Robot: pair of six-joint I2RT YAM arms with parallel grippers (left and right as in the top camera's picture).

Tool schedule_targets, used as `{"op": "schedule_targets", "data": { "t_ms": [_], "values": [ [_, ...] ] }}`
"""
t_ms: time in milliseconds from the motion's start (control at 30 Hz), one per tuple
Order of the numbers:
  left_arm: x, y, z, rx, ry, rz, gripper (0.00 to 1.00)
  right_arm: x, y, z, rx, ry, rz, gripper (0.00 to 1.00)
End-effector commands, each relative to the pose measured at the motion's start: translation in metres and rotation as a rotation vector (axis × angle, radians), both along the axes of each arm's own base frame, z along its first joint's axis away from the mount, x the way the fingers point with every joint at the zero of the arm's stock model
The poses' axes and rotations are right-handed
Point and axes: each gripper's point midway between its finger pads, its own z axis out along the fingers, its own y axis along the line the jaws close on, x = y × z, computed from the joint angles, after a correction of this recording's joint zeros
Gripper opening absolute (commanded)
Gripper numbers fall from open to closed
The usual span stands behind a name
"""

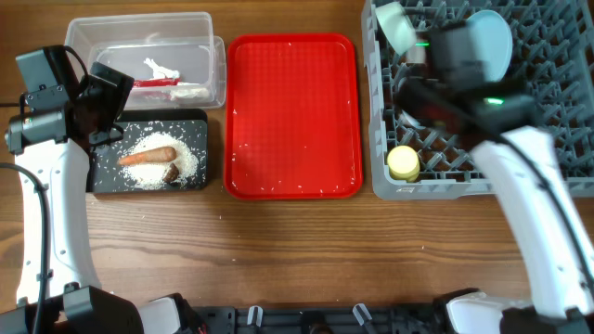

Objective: Sort waste into correct bins and load items into the dishwasher rack
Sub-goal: 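Lay the white spoon in the dish rack with the right gripper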

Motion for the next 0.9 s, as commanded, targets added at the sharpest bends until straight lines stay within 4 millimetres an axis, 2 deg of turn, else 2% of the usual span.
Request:
{"op": "schedule_targets", "data": {
  "t_ms": [0,67,167,333,500,600,633,667,733,767,800,867],
  "values": [
    [0.001,-0.001,0.005,0.009,-0.013,-0.022,1.0,-0.023,-0.067,-0.001,0.006,0.01,-0.509,0.04],
    [0.001,-0.001,0.005,0.009,-0.013,-0.022,1.0,-0.034,-0.084,-0.01,0.03,0.027,-0.69,0.04],
    [0.001,-0.001,0.005,0.009,-0.013,-0.022,1.0,-0.036,-0.091,-0.027,0.078,0.036,-0.844,0.04],
    [0.001,-0.001,0.005,0.009,-0.013,-0.022,1.0,-0.029,-0.088,-0.069,0.103,0.065,-0.928,0.04],
    [0.001,-0.001,0.005,0.009,-0.013,-0.022,1.0,-0.03,-0.083,-0.113,0.141,0.122,-1.03,0.04],
    [0.001,-0.001,0.005,0.009,-0.013,-0.022,1.0,-0.022,-0.084,-0.123,0.144,0.101,-1.043,0.04],
    [0.001,-0.001,0.005,0.009,-0.013,-0.022,1.0,-0.019,-0.084,-0.126,0.145,0.099,-1.043,0.08],
    [0.001,-0.001,0.005,0.009,-0.013,-0.022,1.0,-0.016,-0.084,-0.127,0.148,0.095,-1.042,0.18],
    [0.001,-0.001,0.005,0.009,-0.013,-0.022,1.0,-0.015,-0.084,-0.129,0.147,0.097,-1.042,0.62],
    [0.001,-0.001,0.005,0.009,-0.013,-0.022,1.0,-0.015,-0.084,-0.129,0.147,0.097,-1.043,0.79],
    [0.001,-0.001,0.005,0.009,-0.013,-0.022,1.0,-0.015,-0.085,-0.129,0.148,0.096,-1.044,0.86],
    [0.001,-0.001,0.005,0.009,-0.013,-0.022,1.0,-0.015,-0.087,-0.125,0.148,0.088,-1.035,0.91]
  ]
}}
